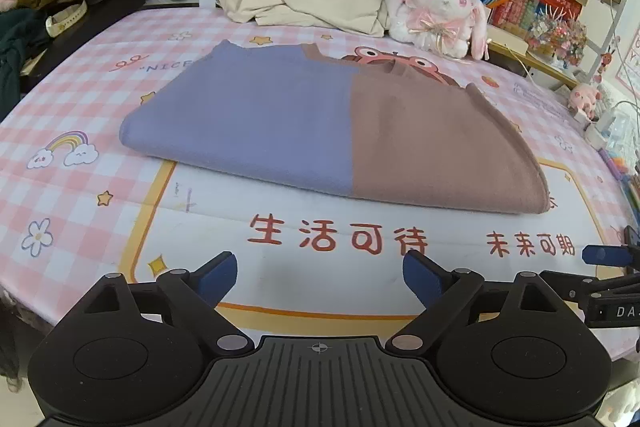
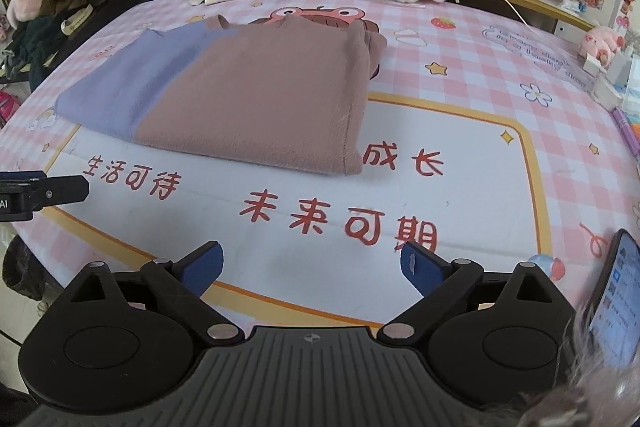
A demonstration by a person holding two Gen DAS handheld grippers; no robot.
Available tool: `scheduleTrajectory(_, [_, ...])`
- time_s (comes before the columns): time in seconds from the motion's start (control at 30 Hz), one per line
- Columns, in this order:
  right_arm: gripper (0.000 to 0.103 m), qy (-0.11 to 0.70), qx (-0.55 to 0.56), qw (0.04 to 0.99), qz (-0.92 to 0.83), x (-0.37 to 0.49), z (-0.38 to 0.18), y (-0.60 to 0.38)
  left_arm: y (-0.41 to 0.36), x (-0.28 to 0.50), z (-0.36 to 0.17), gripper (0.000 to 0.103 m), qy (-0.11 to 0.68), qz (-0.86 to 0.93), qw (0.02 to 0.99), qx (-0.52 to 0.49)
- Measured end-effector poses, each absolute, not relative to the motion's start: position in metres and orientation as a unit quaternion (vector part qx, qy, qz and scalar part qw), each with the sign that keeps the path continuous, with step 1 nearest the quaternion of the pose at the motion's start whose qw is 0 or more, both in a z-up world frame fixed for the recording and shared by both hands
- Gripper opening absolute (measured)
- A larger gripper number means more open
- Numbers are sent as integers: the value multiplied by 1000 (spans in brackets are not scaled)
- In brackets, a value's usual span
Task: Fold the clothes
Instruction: 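Withdraw both tools from the folded sweater, then grasp the lavender side of the folded sweater with the left gripper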
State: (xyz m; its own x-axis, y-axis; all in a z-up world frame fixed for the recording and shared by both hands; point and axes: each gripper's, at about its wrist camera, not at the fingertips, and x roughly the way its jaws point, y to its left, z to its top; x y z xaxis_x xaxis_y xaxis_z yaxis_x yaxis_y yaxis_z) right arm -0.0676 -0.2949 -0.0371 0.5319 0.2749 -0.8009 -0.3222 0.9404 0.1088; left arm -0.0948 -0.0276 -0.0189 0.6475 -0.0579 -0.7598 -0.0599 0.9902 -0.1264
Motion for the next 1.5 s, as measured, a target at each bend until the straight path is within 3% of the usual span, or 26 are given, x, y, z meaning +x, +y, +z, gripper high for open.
scheduleTrajectory(0.53, [97,459,-36,876,141,-57,-33,-259,14,-67,-24,92,432,-41,895,-106])
scheduleTrajectory(1.03, [97,448,-34,888,103,-50,-26,-245,122,-40,-51,89,399,20,800,-447])
scheduleTrajectory(1.5, [96,437,-33,896,76,-47,-20,-238,170,-22,-71,52,337,91,755,-555])
